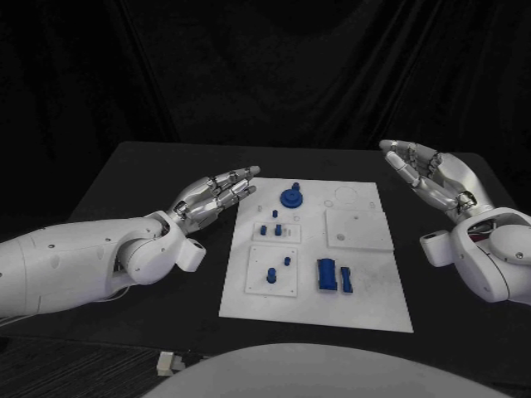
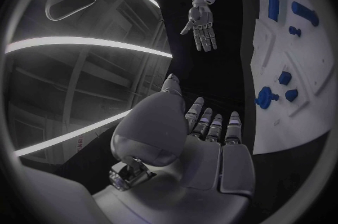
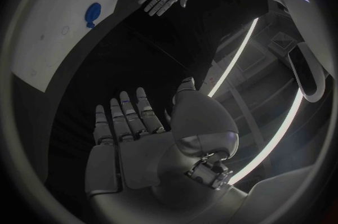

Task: Assemble the parts on the task board

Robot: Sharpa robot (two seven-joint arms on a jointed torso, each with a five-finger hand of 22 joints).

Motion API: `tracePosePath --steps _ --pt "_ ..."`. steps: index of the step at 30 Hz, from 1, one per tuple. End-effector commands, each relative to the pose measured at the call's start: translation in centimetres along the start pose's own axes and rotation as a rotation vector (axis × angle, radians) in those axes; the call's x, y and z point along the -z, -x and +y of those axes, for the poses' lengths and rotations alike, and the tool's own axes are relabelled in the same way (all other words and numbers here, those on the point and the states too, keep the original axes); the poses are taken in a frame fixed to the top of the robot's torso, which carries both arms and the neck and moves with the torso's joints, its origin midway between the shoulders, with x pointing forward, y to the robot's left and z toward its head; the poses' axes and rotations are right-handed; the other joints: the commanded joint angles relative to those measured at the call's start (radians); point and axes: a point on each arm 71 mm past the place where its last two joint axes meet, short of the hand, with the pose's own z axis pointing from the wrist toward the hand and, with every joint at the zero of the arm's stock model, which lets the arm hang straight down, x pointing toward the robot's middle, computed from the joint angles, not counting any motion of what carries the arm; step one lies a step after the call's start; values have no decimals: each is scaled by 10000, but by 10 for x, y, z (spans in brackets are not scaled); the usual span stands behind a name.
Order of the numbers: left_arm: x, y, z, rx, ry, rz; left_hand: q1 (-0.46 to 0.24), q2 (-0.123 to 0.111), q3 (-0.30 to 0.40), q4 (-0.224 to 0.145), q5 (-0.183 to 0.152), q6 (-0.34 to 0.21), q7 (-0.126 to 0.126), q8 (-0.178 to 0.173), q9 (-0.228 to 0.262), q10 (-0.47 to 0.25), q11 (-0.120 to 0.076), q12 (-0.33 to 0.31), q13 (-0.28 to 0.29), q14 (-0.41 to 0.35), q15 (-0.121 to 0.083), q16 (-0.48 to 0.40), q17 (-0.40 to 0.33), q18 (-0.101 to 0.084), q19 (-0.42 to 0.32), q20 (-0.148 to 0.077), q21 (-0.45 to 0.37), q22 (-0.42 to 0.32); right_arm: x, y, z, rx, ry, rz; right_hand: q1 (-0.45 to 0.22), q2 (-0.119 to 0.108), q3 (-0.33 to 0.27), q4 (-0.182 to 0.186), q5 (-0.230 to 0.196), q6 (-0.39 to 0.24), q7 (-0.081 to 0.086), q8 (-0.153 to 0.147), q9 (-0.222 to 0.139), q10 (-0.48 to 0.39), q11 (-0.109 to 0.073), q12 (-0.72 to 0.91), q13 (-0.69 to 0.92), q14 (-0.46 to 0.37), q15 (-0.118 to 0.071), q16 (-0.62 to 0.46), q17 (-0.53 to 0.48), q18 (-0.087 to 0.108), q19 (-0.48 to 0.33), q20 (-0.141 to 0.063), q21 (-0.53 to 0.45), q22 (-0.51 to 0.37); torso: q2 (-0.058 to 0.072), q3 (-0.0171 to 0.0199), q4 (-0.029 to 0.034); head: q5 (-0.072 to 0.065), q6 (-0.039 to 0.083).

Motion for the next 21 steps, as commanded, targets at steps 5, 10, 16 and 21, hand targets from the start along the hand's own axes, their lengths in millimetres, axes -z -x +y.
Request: tracePosePath --steps 5,10,16,21 --pt "-3 0 -15 -1077 -2210 -165 -407 -77 -211 -14 -613 -409 -555 -300 -44 -219 -674 -410 -54 -4 -250 -37 -30 -118 -56 -461 -90 -126 3 0 -3 -1411 1185 -116 -514 -947 1320 19 -75 -1093 -1066 361 -439 -1933 -868 -380 -1464 -1475 -285 -171 -635 470 -482 -106 -99 -1006 33 18 -13 -52 -2" --pt "-4 -1 -14 -1150 -2247 -140 -257 -96 -151 -27 -352 -400 -567 -304 -43 -229 -681 -414 -54 -4 -265 -37 -30 -198 -59 -549 -93 -135 3 -1 -3 -1511 1245 -65 -510 -998 1476 18 -72 -1192 -873 520 -564 -2026 -864 -244 -1605 -1553 -569 -138 -683 586 -488 -82 -102 -1052 38 28 11 -115 -2" --pt "-8 1 0 -798 -74 -433 -5852 -870 1063 -1209 -1395 -1654 -495 -637 -385 -361 -213 -999 -281 -4 -275 -37 -30 -690 -115 -1357 -147 -282 -3 -3 -6 -1222 670 -345 -7087 -927 2861 -2115 -633 -3074 -40 -1592 -1987 -2764 -1338 -1572 -2996 -1939 -1184 -455 -961 -855 -540 -2285 -162 -1467 2 14 -8 -145 148" --pt "-19 -1 -5 -1011 -166 -1129 -7380 -1082 1394 -1539 -1679 -2004 -495 -637 -385 -361 -213 -1862 -281 -4 -275 -37 -30 -799 -115 -1357 -147 -282 -19 -12 -8 -1892 192 -940 -8623 -927 2861 -2938 -633 -3787 -40 -2387 -1987 -2764 -1338 -1572 -2996 -1939 -1184 -455 -961 -855 -540 -2285 -162 -1467 -55 14 16 -335 592"
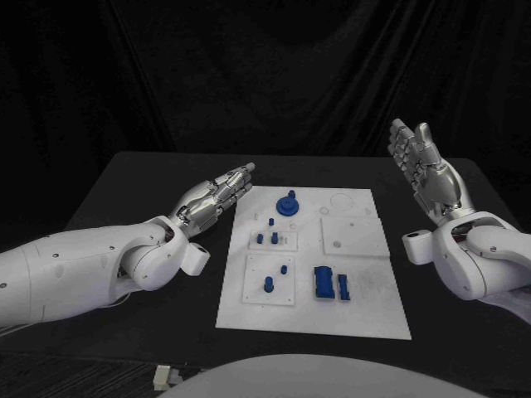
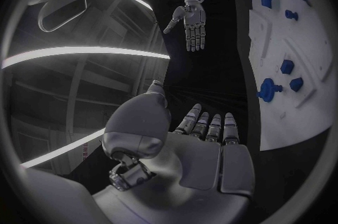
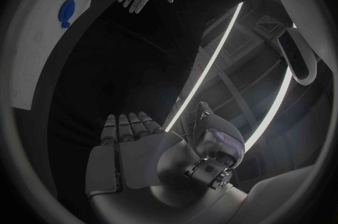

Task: Assemble the parts on the task board

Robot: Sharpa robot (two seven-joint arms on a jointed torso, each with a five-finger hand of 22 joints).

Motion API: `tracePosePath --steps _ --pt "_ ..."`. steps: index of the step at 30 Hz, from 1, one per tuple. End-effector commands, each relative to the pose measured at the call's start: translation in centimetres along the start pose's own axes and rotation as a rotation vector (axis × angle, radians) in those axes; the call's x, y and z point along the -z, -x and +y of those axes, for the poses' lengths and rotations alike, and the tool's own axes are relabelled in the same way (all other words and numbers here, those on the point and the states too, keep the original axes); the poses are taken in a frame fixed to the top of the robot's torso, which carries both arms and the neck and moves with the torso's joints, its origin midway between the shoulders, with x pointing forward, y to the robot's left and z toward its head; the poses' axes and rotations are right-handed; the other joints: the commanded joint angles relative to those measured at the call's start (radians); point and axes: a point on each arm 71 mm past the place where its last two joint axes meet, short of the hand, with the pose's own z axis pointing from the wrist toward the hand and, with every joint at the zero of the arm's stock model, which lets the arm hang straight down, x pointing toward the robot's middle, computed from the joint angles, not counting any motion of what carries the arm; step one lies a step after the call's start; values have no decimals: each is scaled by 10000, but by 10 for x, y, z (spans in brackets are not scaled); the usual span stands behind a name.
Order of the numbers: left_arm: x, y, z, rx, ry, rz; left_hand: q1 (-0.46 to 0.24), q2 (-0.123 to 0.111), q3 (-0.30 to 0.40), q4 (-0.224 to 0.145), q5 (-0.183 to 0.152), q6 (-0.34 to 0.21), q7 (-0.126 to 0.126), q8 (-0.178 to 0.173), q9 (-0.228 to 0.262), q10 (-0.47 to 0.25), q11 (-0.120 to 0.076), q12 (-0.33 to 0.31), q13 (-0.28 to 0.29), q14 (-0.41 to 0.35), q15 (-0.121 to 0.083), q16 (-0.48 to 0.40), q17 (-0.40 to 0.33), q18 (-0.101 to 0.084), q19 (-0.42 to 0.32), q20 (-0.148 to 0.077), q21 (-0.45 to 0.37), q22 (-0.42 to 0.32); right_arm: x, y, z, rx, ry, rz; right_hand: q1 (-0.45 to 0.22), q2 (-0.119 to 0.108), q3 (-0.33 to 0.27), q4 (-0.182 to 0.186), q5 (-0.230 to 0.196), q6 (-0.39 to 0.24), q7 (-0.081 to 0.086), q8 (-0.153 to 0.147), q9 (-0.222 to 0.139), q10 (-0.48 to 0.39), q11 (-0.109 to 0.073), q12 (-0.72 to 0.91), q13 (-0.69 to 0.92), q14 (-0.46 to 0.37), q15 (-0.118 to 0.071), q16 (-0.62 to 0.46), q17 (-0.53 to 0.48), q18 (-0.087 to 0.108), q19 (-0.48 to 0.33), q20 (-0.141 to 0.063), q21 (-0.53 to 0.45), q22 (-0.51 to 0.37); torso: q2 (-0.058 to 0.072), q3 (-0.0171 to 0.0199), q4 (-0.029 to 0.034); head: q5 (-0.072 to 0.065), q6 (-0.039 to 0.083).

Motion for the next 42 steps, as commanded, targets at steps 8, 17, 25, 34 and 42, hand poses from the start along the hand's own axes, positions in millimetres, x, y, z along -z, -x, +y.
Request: tracePosePath --steps 8,17,25,34,42 --pt "-33 -6 -16 -611 -12 -2729 -4529 -1302 1000 -964 -844 -1033 16 -114 -76 -22 152 -990 -51 -3 -69 -35 -9 -1290 -10 -210 -57 -41 -35 -24 -18 -2046 -1880 -2116 -1314 5 0 -28 -35 -34 -3 -35 -14 -33 -3 -36 -8 4 -44 -34 -8 -68 -2 -51 -31 -9 -204 -4 85 -616 1449" --pt "-56 -14 -32 -729 218 -4939 -6049 -1302 1338 -1952 -1728 -1356 16 -114 -76 -22 152 -990 -51 -3 -69 -35 -9 -1290 -10 -210 -57 -41 -44 -35 -22 -2733 -2453 -2654 -1314 5 0 -28 -35 -34 -3 -35 -14 -33 -3 -36 -8 4 -44 -34 -8 -68 -2 -51 -31 -9 -315 -5 131 -986 2314" --pt "-63 -18 -38 -701 371 -5712 -6943 -1302 2071 -1952 -1728 -2106 16 -114 -76 -22 152 -990 -51 -3 -69 -35 -9 -1290 -10 -210 -57 -41 -44 -35 -22 -2733 -2453 -2654 -1314 5 0 -28 -35 -34 -3 -35 -14 -33 -3 -36 -8 4 -44 -34 -8 -68 -2 -51 -31 -9 -327 -5 136 -1024 2403" --pt "-63 -18 -38 -700 374 -5726 -7678 -1302 2071 -1952 -1728 -2106 16 -114 -76 -22 152 -990 -51 -3 -69 -35 -9 -1290 -10 -210 -57 -41 -44 -35 -22 -2733 -2453 -2654 -1314 5 0 -28 -35 -34 -3 -35 -14 -33 -3 -36 -8 4 -44 -34 -8 -68 -2 -51 -31 -9 -327 -5 136 -1024 2403" --pt "-63 -18 -38 -700 374 -5726 -8105 -1302 2071 -1952 -1728 -2106 16 -114 -76 -22 152 -990 -51 -3 -69 -35 -9 -1290 -10 -210 -57 -41 -44 -35 -22 -2733 -2453 -2654 -1314 5 0 -28 -35 -34 -3 -35 -14 -33 -3 -36 -8 4 -44 -34 -8 -68 -2 -51 -31 -9 -327 -5 136 -1024 2403"
